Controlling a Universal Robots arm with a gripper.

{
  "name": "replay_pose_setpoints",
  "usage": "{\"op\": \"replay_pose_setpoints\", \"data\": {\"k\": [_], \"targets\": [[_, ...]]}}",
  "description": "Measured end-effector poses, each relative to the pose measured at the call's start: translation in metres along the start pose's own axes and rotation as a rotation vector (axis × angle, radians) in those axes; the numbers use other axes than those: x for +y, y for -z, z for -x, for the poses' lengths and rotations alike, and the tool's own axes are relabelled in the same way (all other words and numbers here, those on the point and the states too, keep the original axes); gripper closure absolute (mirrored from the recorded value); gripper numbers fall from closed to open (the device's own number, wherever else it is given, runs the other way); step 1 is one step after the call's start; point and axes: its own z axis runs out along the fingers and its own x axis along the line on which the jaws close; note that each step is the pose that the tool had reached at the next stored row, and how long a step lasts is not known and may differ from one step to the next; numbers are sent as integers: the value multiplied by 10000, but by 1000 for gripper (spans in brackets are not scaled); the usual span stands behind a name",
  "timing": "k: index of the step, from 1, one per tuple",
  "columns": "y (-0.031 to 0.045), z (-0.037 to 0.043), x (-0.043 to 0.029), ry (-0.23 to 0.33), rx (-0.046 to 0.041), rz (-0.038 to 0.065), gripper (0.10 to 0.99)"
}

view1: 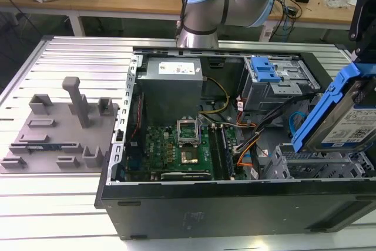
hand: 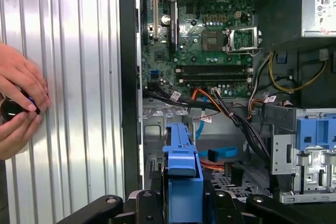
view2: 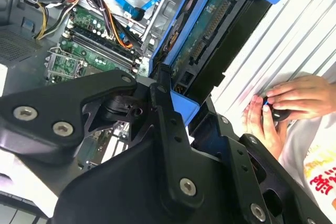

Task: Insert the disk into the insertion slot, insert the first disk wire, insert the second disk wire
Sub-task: 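Insert the disk into the insertion slot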

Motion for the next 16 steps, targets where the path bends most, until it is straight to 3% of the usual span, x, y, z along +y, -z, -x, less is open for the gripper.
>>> {"op": "replay_pose_setpoints", "data": {"k": [7, 16], "targets": [[-18, 1, 1, -273, -26, 79, 718], [-34, 15, 3, -359, -28, 98, 718]]}}
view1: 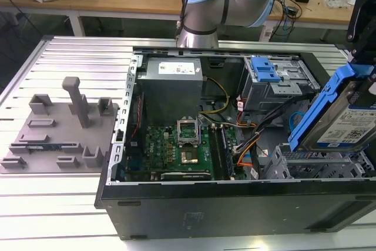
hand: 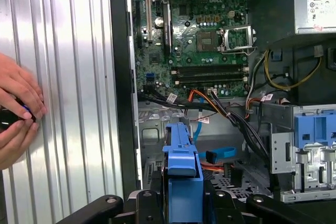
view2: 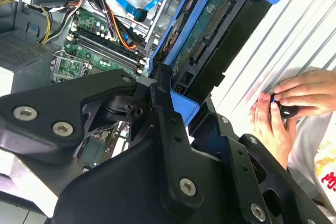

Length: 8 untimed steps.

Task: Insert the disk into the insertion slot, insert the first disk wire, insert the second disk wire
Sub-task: 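Insert the disk into the insertion slot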

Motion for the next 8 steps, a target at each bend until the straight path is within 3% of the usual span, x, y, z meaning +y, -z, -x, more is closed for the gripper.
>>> {"op": "replay_pose_setpoints", "data": {"k": [4, 8], "targets": [[-2, 0, 0, 0, -1, 0, 718], [-5, 52, 3, 49, 11, 1, 718]]}}
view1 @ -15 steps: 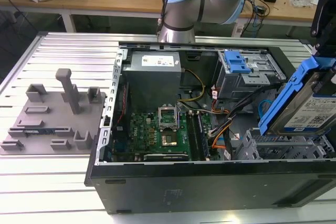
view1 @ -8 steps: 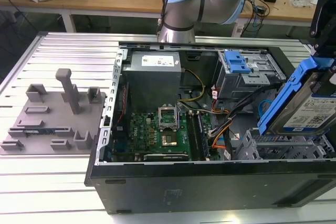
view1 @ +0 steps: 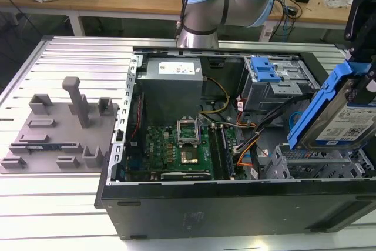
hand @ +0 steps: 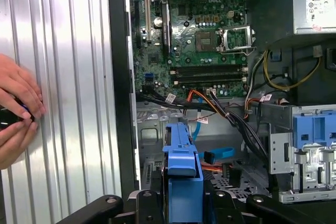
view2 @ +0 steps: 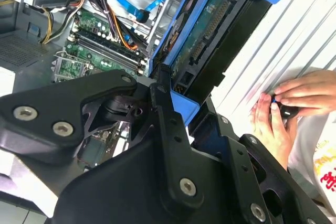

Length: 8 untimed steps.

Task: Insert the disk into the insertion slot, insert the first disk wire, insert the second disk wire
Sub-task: 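Insert the disk into the insertion slot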

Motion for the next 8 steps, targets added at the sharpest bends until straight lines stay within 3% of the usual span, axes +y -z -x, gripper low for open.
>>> {"op": "replay_pose_setpoints", "data": {"k": [8], "targets": [[-7, 38, 8, 381, 41, 9, 718]]}}
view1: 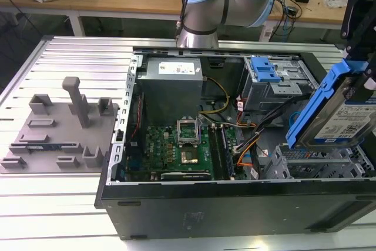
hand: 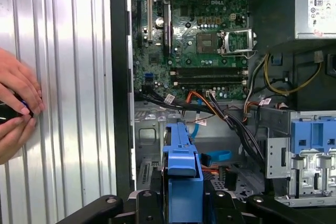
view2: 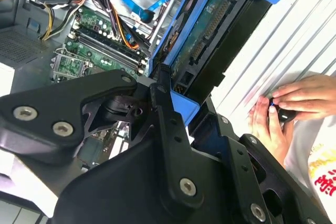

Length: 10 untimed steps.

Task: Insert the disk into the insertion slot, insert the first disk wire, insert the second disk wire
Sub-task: 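Insert the disk into the insertion slot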

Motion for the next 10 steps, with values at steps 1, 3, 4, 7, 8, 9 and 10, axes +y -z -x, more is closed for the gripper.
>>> {"op": "replay_pose_setpoints", "data": {"k": [1, 3, 4, 7, 8, 9, 10], "targets": [[-1, 2, 0, 26, 1, 1, 718], [-1, 2, 0, 29, 4, 1, 718], [-2, 3, 0, 28, 4, 1, 718], [-4, 3, 0, 27, 2, 1, 718], [-8, 3, 0, 26, 3, 1, 718], [-11, 3, 1, 27, 4, 0, 718], [-13, 3, 1, 27, 6, 1, 718]]}}
